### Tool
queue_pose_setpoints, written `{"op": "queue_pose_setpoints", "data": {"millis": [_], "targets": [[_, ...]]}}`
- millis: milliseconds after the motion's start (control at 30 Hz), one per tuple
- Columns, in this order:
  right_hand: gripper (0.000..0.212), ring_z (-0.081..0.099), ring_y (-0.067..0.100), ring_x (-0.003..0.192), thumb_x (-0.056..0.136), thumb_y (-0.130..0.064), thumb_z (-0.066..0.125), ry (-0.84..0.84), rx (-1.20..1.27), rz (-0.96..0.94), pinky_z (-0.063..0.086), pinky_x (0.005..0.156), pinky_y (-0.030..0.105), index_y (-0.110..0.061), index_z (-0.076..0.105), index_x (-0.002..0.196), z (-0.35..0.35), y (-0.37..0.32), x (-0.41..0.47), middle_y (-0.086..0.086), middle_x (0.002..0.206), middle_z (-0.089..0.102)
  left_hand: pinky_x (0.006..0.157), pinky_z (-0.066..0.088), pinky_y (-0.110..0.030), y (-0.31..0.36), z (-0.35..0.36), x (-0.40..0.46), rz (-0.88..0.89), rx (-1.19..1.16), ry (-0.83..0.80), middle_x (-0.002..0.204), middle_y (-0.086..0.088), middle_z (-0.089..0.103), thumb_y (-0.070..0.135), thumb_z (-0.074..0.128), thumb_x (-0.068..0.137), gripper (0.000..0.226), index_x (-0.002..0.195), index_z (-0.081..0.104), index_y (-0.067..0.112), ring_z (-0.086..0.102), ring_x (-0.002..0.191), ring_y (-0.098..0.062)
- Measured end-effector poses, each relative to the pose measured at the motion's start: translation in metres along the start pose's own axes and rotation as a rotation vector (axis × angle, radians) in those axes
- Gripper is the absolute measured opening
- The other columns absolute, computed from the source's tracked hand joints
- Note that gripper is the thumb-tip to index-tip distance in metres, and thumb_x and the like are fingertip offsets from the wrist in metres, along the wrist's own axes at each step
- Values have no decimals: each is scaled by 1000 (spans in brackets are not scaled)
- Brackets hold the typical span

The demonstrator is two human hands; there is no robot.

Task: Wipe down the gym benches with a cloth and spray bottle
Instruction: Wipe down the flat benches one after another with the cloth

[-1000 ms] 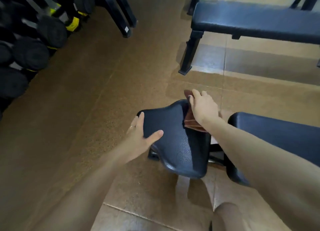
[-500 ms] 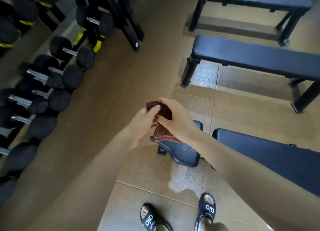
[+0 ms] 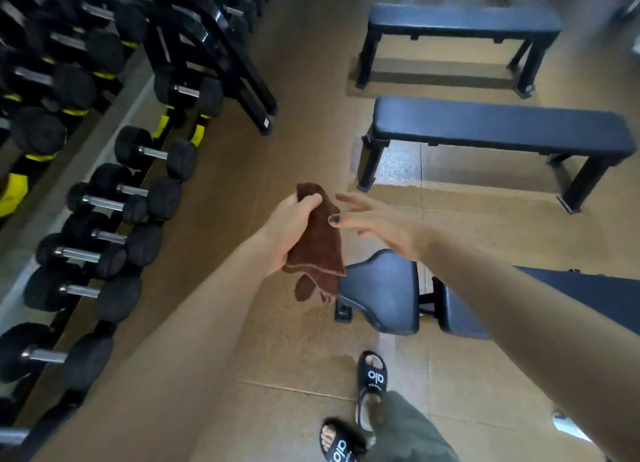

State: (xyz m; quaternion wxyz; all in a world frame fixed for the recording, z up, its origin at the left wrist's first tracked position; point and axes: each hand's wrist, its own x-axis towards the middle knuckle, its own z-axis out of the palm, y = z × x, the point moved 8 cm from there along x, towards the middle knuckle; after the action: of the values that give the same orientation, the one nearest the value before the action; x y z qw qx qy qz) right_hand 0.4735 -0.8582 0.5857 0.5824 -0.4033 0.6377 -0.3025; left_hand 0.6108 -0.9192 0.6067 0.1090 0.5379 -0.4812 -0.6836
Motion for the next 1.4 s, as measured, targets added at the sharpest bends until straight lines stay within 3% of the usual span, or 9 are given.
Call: {"op": "queue_pose_setpoints", "data": {"millis": [167, 400, 567, 700, 867, 1033, 1133, 1300, 1400], "targets": [[89, 46, 13, 138, 72, -34, 71, 11, 257, -25, 24, 124, 46, -32, 38, 155, -20, -7, 45, -12, 143, 57, 64, 61, -31, 31, -12, 33, -71, 59, -106, 104, -12, 78, 37, 54, 105, 30, 121, 66, 15, 77, 88, -24], [49, 67, 25, 104, 77, -10, 67, -89, 293, -50, 48, 104, 42, -3, 64, 125, -49, -54, 120, 11, 107, 72, 92, 60, -50, 99, -31, 91, -102, 319, -254, 110, -19, 75, 20, 65, 92, 28, 120, 68, 13, 74, 103, -36], [42, 71, 39, 106, 82, -2, 72, -43, 352, 0, 59, 90, 47, -4, 63, 123, -96, -81, 159, 24, 113, 72, 92, 60, -47, 154, -50, 152, -43, 575, -209, 112, -6, 75, 14, 73, 87, 30, 114, 67, 24, 74, 100, -26], [40, 73, 38, 104, 83, -2, 74, 106, 299, 35, 58, 94, 55, -8, 63, 122, -133, -101, 200, 23, 114, 72, 88, 58, -38, 194, -45, 209, 69, 720, -275, 112, -1, 71, 16, 67, 95, 24, 116, 62, 26, 70, 100, -20], [34, 73, 36, 101, 85, -2, 73, 313, 250, 94, 60, 93, 49, -6, 62, 117, -188, -114, 269, 16, 107, 74, 93, 57, -46, 248, -37, 303, 172, 859, -431, 113, -4, 68, 14, 55, 100, 19, 115, 54, 25, 68, 104, -25], [41, 69, 26, 106, 87, -9, 72, 529, 176, 182, 58, 88, 34, -13, 57, 126, -244, -105, 323, 10, 119, 68, 67, 52, -17, 312, -15, 384, 298, 951, -559, 112, -2, 65, 9, 51, 101, 24, 125, 51, 15, 63, 89, -10], [46, 68, 12, 97, 88, -9, 72, 717, 226, 184, 49, 67, 13, -14, 55, 131, -278, -102, 333, 5, 115, 68, 75, 48, -25, 344, 3, 421, 327, 974, -594, 111, 9, 64, 16, 53, 100, 30, 128, 53, 26, 61, 95, -6], [45, 62, 14, 110, 86, -17, 72, 905, 232, 186, 50, 91, 31, -20, 56, 129, -334, -93, 336, -1, 117, 66, 77, 46, -26, 369, 46, 474, 261, 1013, -647, 116, 6, 63, 22, 56, 99, 28, 127, 54, 29, 61, 100, -12], [42, 62, 10, 108, 88, -17, 70, 975, 290, 195, 48, 82, 22, -21, 57, 127, -372, -79, 335, -2, 114, 67, 94, 51, -35, 376, 84, 504, 225, 1077, -678, 125, 1, 62, 24, 57, 98, 31, 129, 54, 30, 62, 111, -21]]}}
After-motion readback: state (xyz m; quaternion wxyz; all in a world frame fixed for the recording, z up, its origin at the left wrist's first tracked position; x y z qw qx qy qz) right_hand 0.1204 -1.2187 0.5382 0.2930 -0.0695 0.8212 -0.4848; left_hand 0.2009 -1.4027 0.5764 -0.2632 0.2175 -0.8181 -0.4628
